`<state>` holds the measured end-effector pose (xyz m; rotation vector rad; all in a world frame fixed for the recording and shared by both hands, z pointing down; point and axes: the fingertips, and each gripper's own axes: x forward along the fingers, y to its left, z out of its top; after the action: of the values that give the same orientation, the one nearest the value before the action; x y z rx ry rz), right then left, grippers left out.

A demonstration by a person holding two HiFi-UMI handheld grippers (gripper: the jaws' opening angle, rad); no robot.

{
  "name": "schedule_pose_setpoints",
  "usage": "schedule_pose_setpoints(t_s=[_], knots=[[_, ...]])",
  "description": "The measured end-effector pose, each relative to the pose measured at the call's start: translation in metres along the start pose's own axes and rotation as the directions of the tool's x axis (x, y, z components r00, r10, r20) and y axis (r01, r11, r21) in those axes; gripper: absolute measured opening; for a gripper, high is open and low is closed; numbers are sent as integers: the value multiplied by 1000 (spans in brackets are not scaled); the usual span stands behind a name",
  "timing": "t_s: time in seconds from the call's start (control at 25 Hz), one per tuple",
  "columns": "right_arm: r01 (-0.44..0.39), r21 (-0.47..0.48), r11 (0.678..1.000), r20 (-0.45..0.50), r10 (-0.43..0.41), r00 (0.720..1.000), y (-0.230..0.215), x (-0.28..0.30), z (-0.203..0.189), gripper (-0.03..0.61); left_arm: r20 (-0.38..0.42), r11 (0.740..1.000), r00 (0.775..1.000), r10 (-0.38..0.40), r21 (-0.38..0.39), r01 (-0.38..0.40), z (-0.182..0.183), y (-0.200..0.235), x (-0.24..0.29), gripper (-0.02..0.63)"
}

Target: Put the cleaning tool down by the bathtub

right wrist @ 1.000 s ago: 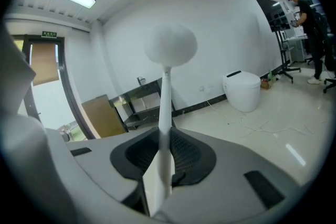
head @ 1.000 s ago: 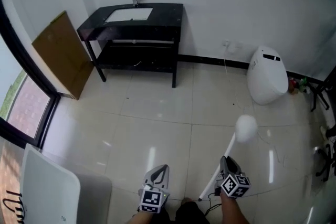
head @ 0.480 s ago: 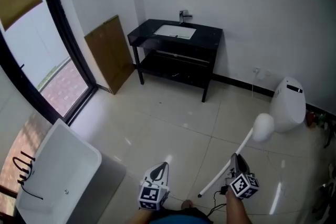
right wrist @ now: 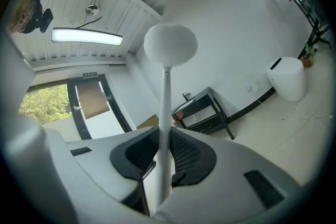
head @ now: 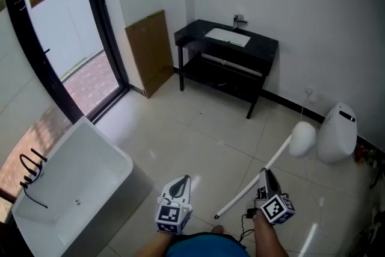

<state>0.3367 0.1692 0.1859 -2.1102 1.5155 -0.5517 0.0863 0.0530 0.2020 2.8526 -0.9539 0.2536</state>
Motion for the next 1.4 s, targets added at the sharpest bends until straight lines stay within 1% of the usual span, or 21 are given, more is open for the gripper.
schedule_pose_setpoints(t_s=[0.16,0.36,0.48,0.6,0.72,0.92,1.0,1.08,1.24,1.32,1.4], knots=[[-79,14,997,-33,80,996,62,17,-38,91,-7,998,998,67,-9,-67,-9,49,-41,-2],[-183,8,983,-37,183,982,136,33,-76,91,3,990,990,142,-23,-142,-15,110,-92,-2],[-231,31,973,-39,232,972,178,47,-99,91,14,982,983,185,-30,-185,-19,148,-118,-2],[-269,75,960,-59,273,960,212,65,-127,91,28,973,973,228,-43,-227,-24,184,-136,-2],[-279,112,954,-99,290,952,233,79,-158,91,19,964,966,260,-58,-258,-33,211,-152,-2],[-342,152,927,-137,362,922,278,97,-194,91,16,947,948,317,-55,-315,-40,247,-178,-2],[-347,163,923,-157,372,915,290,103,-209,91,18,935,937,350,-61,-348,-41,264,-191,-2],[-366,174,914,-176,394,902,304,107,-219,91,17,920,921,388,-68,-387,-44,279,-204,-2],[-396,214,893,-192,435,880,318,121,-230,91,31,891,892,450,-75,-447,-41,293,-218,-2],[-388,239,890,-206,436,876,319,127,-237,91,35,878,879,476,-82,-472,-37,295,-222,-2],[-362,267,893,-231,424,876,315,132,-247,91,22,870,872,489,-87,-486,-37,294,-226,-2]])
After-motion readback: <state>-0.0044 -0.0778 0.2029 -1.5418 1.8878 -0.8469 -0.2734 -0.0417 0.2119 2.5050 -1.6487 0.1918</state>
